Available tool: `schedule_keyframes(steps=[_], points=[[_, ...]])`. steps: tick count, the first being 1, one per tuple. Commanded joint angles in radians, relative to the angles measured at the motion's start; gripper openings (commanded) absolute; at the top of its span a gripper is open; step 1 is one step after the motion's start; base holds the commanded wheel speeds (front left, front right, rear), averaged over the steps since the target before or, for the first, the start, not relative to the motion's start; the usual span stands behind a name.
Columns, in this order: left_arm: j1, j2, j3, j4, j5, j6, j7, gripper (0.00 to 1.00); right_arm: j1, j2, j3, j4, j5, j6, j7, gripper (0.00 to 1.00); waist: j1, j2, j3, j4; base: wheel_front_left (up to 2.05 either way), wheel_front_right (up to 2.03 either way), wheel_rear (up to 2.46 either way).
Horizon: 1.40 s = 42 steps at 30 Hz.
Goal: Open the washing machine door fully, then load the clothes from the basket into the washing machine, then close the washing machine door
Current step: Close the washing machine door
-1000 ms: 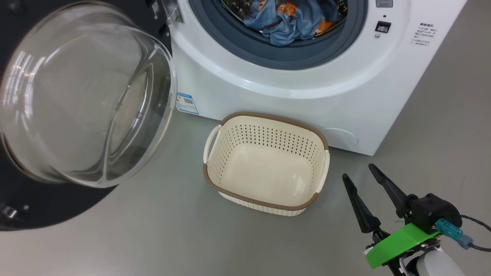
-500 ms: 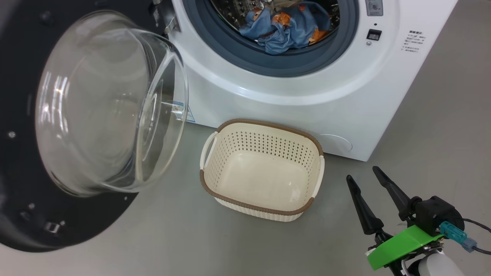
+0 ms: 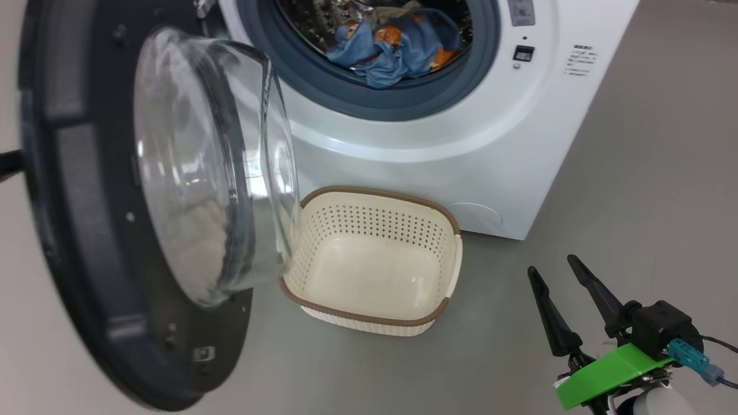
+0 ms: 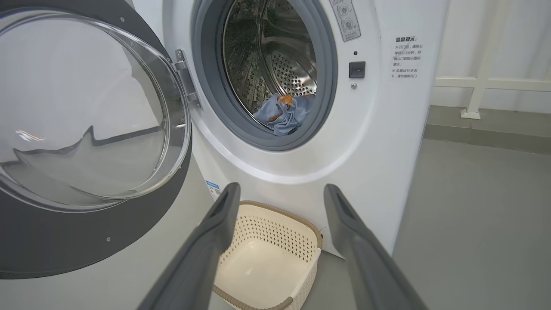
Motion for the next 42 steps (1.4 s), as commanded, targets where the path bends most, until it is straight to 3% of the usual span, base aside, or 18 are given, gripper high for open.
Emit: schedule_keyframes(steps=[1,17,26,42], points=[[-0.009,0.044,0.042,-0.042,-0.008,-0.004,0.012,0.0,0.003,-0.003,0.014,-0.028,-0.005,0.002,-0.005,1.0,-0.0001,-0.0001,-0.001,-0.02,0.0,0.0,0.0],[-0.056,-0.088,-0.035,-0.123,0.065,-0.004,0.021,0.0,0.0,0.021,-0.008,-0.037,-0.008,0.002,-0.005,1.0,-0.0001,-0.0001,0.005,-0.158,0.0,0.0,0.0],[-0.091,-0.155,-0.055,-0.116,0.114,-0.004,-0.03,0.0,-0.005,0.034,-0.009,-0.039,-0.007,0.002,-0.005,1.0,-0.0001,-0.0001,0.01,-0.245,0.0,0.0,0.0],[-0.16,-0.201,-0.066,-0.012,0.198,-0.004,-0.184,0.0,-0.01,0.054,-0.009,-0.042,-0.006,0.002,-0.005,1.0,-0.0001,-0.0001,0.03,-0.363,0.0,0.0,0.0]])
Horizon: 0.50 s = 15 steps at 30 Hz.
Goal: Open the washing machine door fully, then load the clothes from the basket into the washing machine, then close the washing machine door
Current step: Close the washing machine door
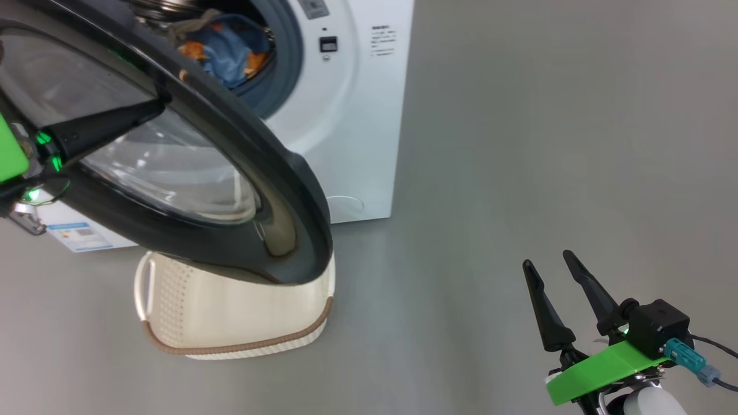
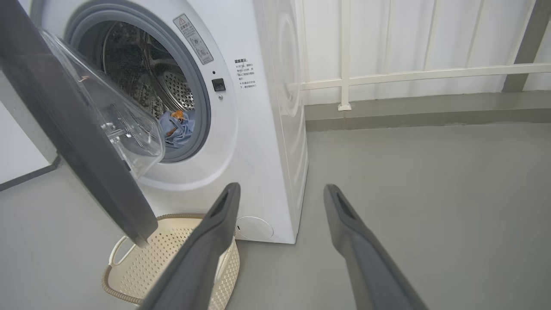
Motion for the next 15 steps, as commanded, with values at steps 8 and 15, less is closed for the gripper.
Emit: schedule_keyframes(steps=[8,15], points=[[-0.033,0.051,0.015,-0.011,0.008,-0.003,-0.036,0.0,-0.004,0.002,0.008,-0.027,-0.01,0.002,-0.005,1.0,0.0,0.0,0.003,-0.012,0.0,0.0,0.0],[0.019,0.075,0.005,-0.032,0.007,-0.003,-0.056,0.0,-0.004,-0.002,0.008,-0.025,-0.01,0.002,-0.005,1.0,0.0,0.0,-0.009,0.018,0.0,0.0,0.0]])
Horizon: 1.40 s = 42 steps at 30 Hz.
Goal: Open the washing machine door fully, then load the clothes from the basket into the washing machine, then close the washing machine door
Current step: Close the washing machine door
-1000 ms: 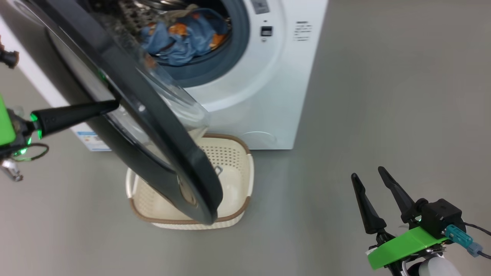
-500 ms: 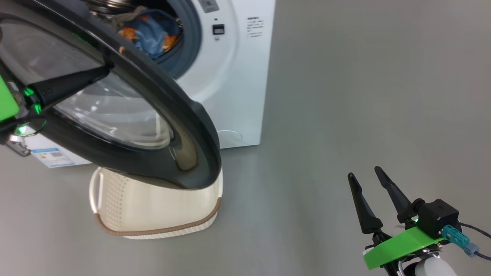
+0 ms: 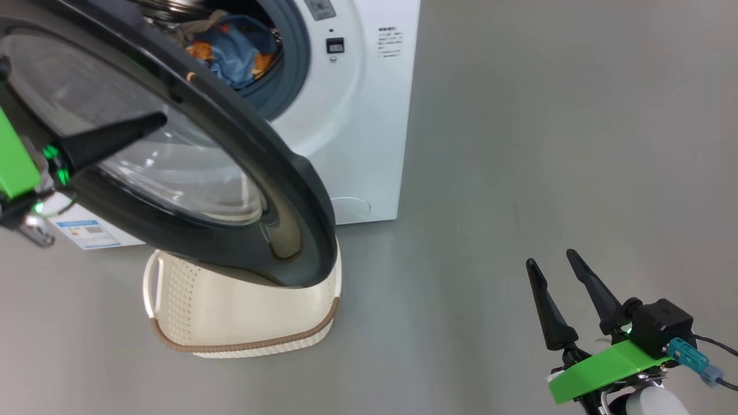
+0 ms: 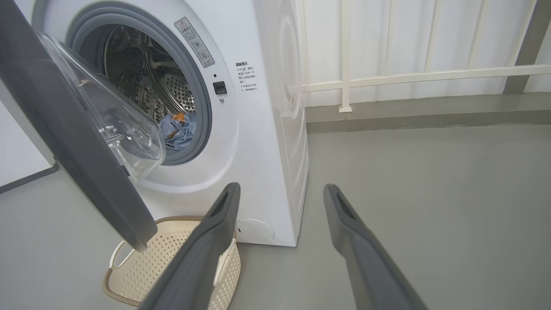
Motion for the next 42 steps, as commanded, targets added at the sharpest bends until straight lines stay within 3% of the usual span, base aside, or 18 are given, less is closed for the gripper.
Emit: schedule_keyframes(steps=[1,7,8,9,10,11,12,26,35,42], points=[[0.001,0.063,0.032,-0.031,0.007,-0.003,-0.007,0.0,-0.004,-0.006,0.02,-0.025,-0.009,0.002,-0.005,1.0,-0.0001,0.0,-0.004,0.011,0.0,0.0,0.0],[0.081,0.083,0.031,-0.061,0.007,-0.003,-0.048,0.0,0.003,-0.011,0.018,-0.024,-0.007,0.002,-0.005,1.0,-0.0001,0.0,-0.014,0.032,0.0,0.0,0.0],[0.099,0.085,0.035,-0.063,0.004,-0.003,-0.059,0.12,0.004,-0.012,0.018,-0.024,-0.007,0.002,-0.005,1.0,-0.0001,0.0,-0.016,0.035,0.0,0.0,0.0],[0.117,0.088,0.038,-0.065,0.002,-0.003,-0.069,0.35,0.006,-0.012,0.017,-0.024,-0.008,0.002,-0.005,1.0,-0.0001,0.0,-0.019,0.037,0.0,0.0,0.0],[0.137,0.092,0.039,-0.069,0.005,-0.003,-0.079,0.48,0.009,-0.012,0.017,-0.024,-0.008,0.002,-0.005,1.0,-0.0001,0.0,-0.021,0.039,0.0,0.0,0.0],[0.158,0.096,0.038,-0.071,0.01,-0.003,-0.092,0.89,0.011,-0.013,0.016,-0.024,-0.008,0.002,-0.005,1.0,-0.0001,0.0,-0.026,0.041,0.0,0.0,0.0],[0.18,0.099,0.036,-0.073,0.014,-0.003,-0.104,1.0,0.014,-0.014,0.016,-0.023,-0.007,0.002,-0.005,1.0,-0.0001,0.0,-0.028,0.043,0.0,0.0,0.0],[0.416,0.097,0.039,-0.093,0.034,-0.003,-0.334,1.0,0.034,-0.03,0.007,-0.025,-0.006,0.002,-0.005,1.0,-0.0001,0.0,-0.048,0.06,0.0,0.0,0.0],[0.573,0.079,0.036,-0.101,0.06,-0.003,-0.603,1.0,0.048,-0.034,0.0,-0.025,-0.003,0.002,-0.005,1.0,-0.0001,0.0,-0.053,0.055,0.0,0.0,0.0],[0.64,0.096,-0.028,-0.106,0.151,-0.003,-0.853,1.0,0.051,-0.035,-0.027,-0.027,-0.002,0.002,-0.005,1.0,-0.0001,0.0,-0.047,0.045,0.0,0.0,0.0]])
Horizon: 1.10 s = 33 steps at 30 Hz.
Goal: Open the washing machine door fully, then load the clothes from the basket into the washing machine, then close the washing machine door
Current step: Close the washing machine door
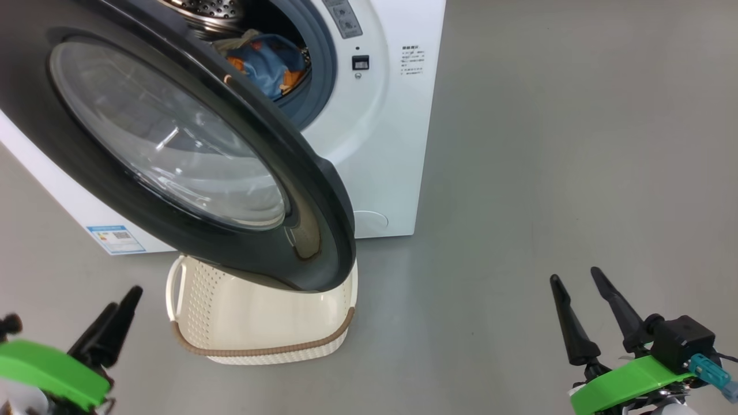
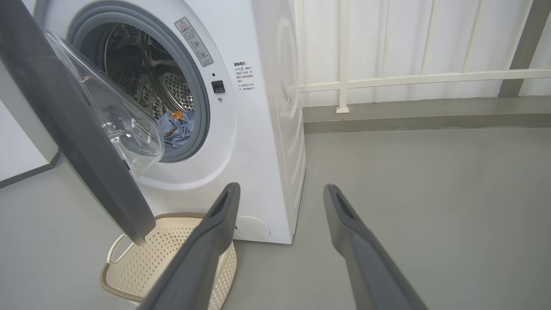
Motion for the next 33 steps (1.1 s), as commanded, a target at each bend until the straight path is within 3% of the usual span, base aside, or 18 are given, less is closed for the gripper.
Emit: schedule_keyframes(steps=[1,7,11,17,23,33], points=[[-0.01,0.056,0.013,-0.022,0.038,-0.003,-0.065,1.0,-0.004,-0.012,0.011,-0.027,-0.002,0.002,-0.005,1.0,0.0,0.0,0.001,-0.004,0.0,0.0,0.0],[0.014,0.094,-0.105,0.012,0.159,-0.003,-0.318,1.0,0.0,-0.018,-0.011,-0.027,-0.003,0.002,-0.005,1.0,0.0,0.0,-0.005,-0.019,0.0,0.0,0.0],[0.015,0.084,-0.126,0.064,0.276,-0.003,-0.373,1.0,0.01,-0.02,-0.019,-0.027,-0.003,0.002,-0.005,1.0,0.0,0.0,-0.015,-0.026,0.0,0.0,0.0],[0.046,-0.038,0.052,0.046,0.541,-0.003,-0.375,1.0,0.02,-0.022,-0.03,-0.029,-0.003,0.002,-0.005,1.0,0.0,0.0,-0.017,-0.031,0.0,0.0,0.0],[0.095,-0.129,0.167,-0.01,0.774,-0.003,-0.375,1.0,0.025,-0.024,-0.037,-0.029,-0.004,0.002,-0.005,1.0,0.0,0.0,-0.019,-0.037,0.0,0.0,0.0],[0.147,-0.217,0.247,-0.045,0.917,-0.003,-0.375,1.0,0.023,-0.023,-0.04,-0.027,-0.005,0.002,-0.005,1.0,0.0,0.0,-0.016,-0.045,0.0,0.0,0.0]])
